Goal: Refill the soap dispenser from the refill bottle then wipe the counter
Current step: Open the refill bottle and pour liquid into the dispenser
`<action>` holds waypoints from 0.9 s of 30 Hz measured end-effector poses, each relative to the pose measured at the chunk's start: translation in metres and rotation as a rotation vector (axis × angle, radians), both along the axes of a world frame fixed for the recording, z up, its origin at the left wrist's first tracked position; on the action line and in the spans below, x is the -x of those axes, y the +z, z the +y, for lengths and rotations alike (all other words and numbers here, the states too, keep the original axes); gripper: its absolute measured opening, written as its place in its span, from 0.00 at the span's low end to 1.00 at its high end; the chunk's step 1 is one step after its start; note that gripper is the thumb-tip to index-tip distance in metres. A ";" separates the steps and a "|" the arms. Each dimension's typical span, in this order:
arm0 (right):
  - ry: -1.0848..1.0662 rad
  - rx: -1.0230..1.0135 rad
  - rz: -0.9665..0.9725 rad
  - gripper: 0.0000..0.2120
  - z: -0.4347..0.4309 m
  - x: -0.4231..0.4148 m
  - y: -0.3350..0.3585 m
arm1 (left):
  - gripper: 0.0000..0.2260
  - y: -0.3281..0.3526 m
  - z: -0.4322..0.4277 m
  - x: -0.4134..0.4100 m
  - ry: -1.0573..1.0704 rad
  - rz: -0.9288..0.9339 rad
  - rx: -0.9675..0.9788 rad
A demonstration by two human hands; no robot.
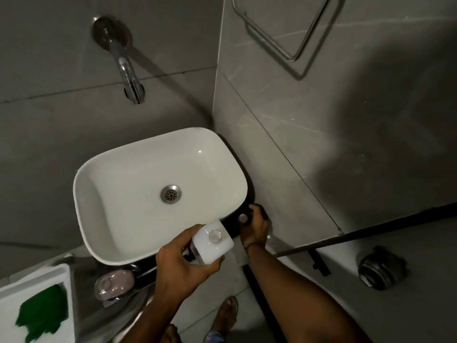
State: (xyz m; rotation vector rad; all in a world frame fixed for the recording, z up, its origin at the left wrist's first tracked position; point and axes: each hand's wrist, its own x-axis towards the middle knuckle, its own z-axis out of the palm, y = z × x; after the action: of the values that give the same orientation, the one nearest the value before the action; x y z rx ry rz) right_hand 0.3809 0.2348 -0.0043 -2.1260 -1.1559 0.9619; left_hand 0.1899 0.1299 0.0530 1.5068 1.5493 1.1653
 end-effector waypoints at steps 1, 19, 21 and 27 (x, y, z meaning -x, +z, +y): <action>-0.032 -0.016 0.035 0.18 -0.005 0.000 0.003 | 0.29 -0.001 0.000 0.000 0.000 0.001 0.005; 0.235 -0.410 0.463 0.32 -0.132 0.083 0.123 | 0.29 0.086 -0.025 0.019 0.156 -0.016 -0.106; 0.156 -0.411 0.540 0.18 -0.132 0.095 0.129 | 0.31 0.098 -0.032 0.025 0.197 -0.027 -0.120; 0.296 -0.519 0.479 0.25 -0.144 0.122 0.125 | 0.45 0.100 -0.068 0.068 0.181 -0.048 -0.080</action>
State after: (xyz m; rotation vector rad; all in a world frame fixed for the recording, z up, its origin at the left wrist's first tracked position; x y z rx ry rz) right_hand 0.2592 0.0904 0.1208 -1.2554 -1.3057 1.0768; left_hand 0.1222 0.0616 0.1534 1.4007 1.6510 1.3704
